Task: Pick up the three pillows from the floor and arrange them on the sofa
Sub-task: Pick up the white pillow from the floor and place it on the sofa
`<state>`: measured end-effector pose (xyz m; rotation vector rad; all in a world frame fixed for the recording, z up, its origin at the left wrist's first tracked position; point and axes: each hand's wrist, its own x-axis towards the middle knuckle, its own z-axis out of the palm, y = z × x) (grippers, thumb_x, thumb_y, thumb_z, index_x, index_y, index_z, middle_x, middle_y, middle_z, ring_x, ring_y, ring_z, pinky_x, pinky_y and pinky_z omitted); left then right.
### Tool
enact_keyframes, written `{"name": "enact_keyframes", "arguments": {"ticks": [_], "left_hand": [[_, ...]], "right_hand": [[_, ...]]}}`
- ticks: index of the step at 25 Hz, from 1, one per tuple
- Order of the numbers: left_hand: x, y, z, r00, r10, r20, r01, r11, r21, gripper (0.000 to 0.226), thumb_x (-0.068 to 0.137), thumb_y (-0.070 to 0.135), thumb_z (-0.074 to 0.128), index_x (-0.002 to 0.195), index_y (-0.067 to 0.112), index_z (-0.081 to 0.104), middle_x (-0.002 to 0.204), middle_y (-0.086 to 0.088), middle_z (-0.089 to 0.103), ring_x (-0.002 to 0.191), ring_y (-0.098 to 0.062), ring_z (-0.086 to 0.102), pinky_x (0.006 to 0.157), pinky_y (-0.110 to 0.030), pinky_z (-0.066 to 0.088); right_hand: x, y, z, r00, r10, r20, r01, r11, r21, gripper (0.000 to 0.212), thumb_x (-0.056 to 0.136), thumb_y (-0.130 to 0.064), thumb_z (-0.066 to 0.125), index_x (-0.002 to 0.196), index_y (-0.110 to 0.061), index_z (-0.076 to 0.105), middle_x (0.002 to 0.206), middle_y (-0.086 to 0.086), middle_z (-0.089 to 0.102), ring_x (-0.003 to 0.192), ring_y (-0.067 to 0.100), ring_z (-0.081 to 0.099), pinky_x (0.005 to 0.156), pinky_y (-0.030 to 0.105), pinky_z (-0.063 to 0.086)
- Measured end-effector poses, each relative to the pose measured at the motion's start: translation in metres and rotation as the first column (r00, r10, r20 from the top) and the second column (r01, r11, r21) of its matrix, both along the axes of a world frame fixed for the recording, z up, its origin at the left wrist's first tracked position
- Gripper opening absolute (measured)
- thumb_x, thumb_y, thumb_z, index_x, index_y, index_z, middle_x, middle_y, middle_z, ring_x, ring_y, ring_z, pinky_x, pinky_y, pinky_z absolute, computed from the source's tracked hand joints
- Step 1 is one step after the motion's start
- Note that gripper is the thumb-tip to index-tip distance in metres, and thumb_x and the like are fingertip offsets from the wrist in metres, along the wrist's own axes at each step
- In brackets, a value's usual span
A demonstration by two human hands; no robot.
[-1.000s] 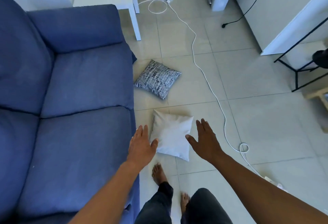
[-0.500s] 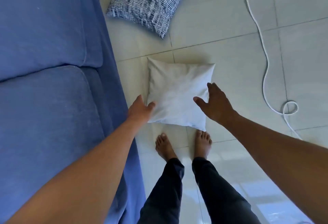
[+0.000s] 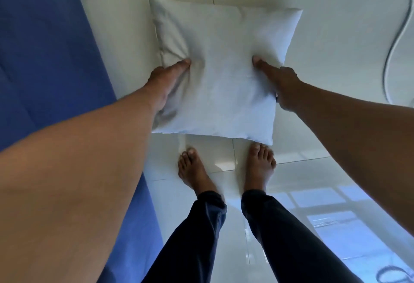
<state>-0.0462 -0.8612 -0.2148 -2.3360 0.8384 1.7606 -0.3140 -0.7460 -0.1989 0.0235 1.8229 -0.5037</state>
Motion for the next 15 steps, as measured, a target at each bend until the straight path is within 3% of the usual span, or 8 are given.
{"name": "enact_keyframes", "arguments": {"ticks": [5, 9, 12, 15], "left_hand": [[-0.023, 0.03, 0.084, 0.985, 0.089, -0.146, -0.099, 0.993, -0.057, 0.071, 0.079, 0.044, 0.088, 0.142, 0.018, 0.068, 0.132, -0.004, 0.077, 0.117, -0.025, 0.074, 0.106, -0.04, 0.056], [-0.025, 0.036, 0.194, 0.968, 0.151, -0.2, -0.174, 0.98, -0.099, 0.053, 0.088, 0.038, 0.084, 0.136, 0.02, 0.071, 0.124, -0.002, 0.079, 0.113, -0.024, 0.075, 0.1, -0.038, 0.058], [-0.022, 0.032, 0.293, 0.95, 0.179, -0.256, -0.221, 0.965, -0.144, 0.043, 0.09, 0.035, 0.083, 0.13, 0.022, 0.073, 0.122, -0.002, 0.08, 0.114, -0.025, 0.075, 0.104, -0.044, 0.058], [-0.013, 0.028, 0.392, 0.941, 0.182, -0.286, -0.25, 0.943, -0.22, 0.04, 0.092, 0.034, 0.081, 0.129, 0.024, 0.072, 0.124, -0.001, 0.08, 0.116, -0.023, 0.074, 0.107, -0.046, 0.057]], "right_hand": [[-0.006, -0.006, 0.064, 0.995, -0.033, -0.092, 0.019, 0.989, -0.144, 0.08, 0.065, -0.053, 0.093, 0.13, -0.01, 0.071, 0.119, -0.003, 0.078, 0.108, 0.016, 0.075, 0.101, 0.034, 0.058], [-0.016, -0.014, 0.174, 0.992, 0.004, -0.123, -0.029, 0.977, -0.21, 0.079, 0.064, -0.06, 0.09, 0.128, -0.017, 0.072, 0.118, -0.005, 0.078, 0.109, 0.017, 0.074, 0.1, 0.035, 0.057], [-0.014, -0.024, 0.274, 0.989, 0.031, -0.142, -0.07, 0.957, -0.28, 0.064, 0.076, -0.053, 0.086, 0.128, -0.02, 0.071, 0.111, -0.01, 0.076, 0.106, 0.009, 0.071, 0.087, 0.023, 0.054], [-0.007, -0.033, 0.372, 0.984, 0.056, -0.168, -0.113, 0.93, -0.351, 0.061, 0.079, -0.052, 0.085, 0.128, -0.02, 0.07, 0.111, -0.008, 0.074, 0.101, 0.008, 0.07, 0.085, 0.022, 0.052]]}}
